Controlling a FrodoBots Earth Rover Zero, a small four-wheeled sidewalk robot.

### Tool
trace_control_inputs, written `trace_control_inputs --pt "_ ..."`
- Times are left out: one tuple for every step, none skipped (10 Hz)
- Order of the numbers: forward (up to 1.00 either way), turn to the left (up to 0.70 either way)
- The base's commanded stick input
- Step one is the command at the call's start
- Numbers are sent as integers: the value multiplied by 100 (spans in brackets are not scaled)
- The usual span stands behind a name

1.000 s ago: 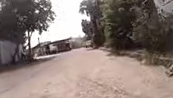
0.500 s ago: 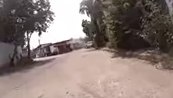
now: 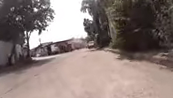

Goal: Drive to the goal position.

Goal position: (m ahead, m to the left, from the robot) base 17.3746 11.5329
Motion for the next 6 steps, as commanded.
trace_control_inputs --pt "100 1" --pt "100 3" --pt "100 3" --pt "100 3" --pt "100 4" --pt "100 4"
